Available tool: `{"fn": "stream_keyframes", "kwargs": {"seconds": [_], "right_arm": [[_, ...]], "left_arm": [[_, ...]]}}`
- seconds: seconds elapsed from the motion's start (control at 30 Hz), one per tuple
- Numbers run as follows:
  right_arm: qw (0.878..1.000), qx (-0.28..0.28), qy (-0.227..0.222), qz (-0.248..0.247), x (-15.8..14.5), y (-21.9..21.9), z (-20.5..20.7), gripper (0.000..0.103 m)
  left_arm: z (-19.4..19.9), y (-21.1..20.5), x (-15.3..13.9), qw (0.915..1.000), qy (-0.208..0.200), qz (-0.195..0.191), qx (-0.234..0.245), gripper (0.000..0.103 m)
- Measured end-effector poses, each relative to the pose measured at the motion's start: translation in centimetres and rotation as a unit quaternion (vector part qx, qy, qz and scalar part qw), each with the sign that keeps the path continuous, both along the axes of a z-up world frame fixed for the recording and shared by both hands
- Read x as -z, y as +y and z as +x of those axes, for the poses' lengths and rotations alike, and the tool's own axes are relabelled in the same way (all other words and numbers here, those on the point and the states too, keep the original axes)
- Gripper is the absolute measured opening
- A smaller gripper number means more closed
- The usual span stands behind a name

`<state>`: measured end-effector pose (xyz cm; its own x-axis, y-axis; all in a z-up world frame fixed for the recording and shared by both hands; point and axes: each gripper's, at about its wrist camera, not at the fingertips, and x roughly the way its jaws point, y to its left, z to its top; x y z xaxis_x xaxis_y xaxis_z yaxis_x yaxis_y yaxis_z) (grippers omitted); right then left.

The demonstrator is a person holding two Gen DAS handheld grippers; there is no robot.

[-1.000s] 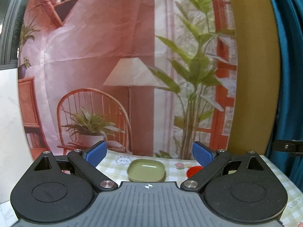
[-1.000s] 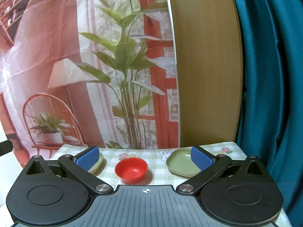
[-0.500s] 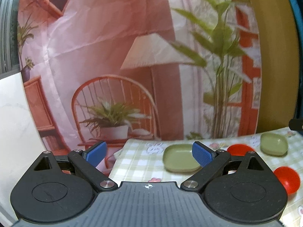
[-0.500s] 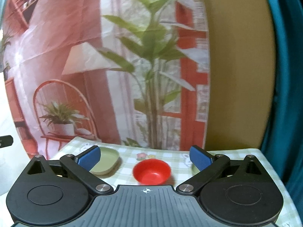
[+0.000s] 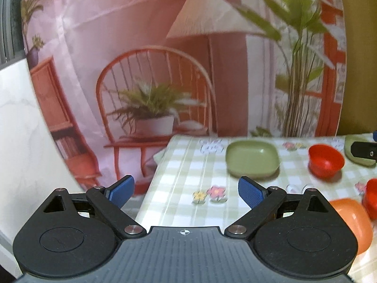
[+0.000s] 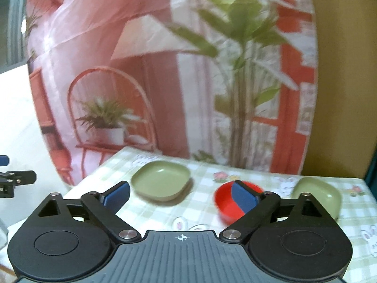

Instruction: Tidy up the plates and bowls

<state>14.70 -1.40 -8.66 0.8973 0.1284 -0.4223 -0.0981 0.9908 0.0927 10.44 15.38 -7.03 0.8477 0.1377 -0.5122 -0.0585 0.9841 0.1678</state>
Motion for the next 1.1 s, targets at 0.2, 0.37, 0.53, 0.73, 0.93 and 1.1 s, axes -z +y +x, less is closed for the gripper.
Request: {"fn": "stream_keyframes", "kwargs": {"seconds": [0.2, 0.37, 0.53, 0.73, 0.93, 1.1], "right_arm": [[0.999, -0.05, 0.015, 0.01, 1.5, 4.1, 1.8, 0.085], [0.995, -0.095, 0.034, 0.008, 2.9, 7.6, 3.3, 0.078], [0.989, -0.134, 0.055, 0.006, 4.3, 11.0, 4.6, 0.071], [0.981, -0.174, 0.09, -0.004, 6.3, 14.7, 6.3, 0.062], [0.97, -0.212, 0.118, -0.014, 8.2, 17.8, 6.8, 0.055], [0.961, -0.238, 0.14, -0.025, 9.7, 19.7, 6.6, 0.045]], "left_arm": [[0.4, 3.7, 2.4, 0.9984, 0.043, -0.022, -0.029, 0.09], [0.4, 6.1, 4.2, 0.9966, 0.062, -0.022, -0.05, 0.088], [0.2, 7.8, 6.1, 0.9934, 0.082, -0.04, -0.07, 0.084], [-0.1, 9.5, 8.6, 0.9888, 0.103, -0.055, -0.093, 0.082], [-0.6, 11.0, 10.7, 0.982, 0.12, -0.092, -0.113, 0.081], [-0.8, 10.9, 11.7, 0.9808, 0.126, -0.099, -0.111, 0.08]]}}
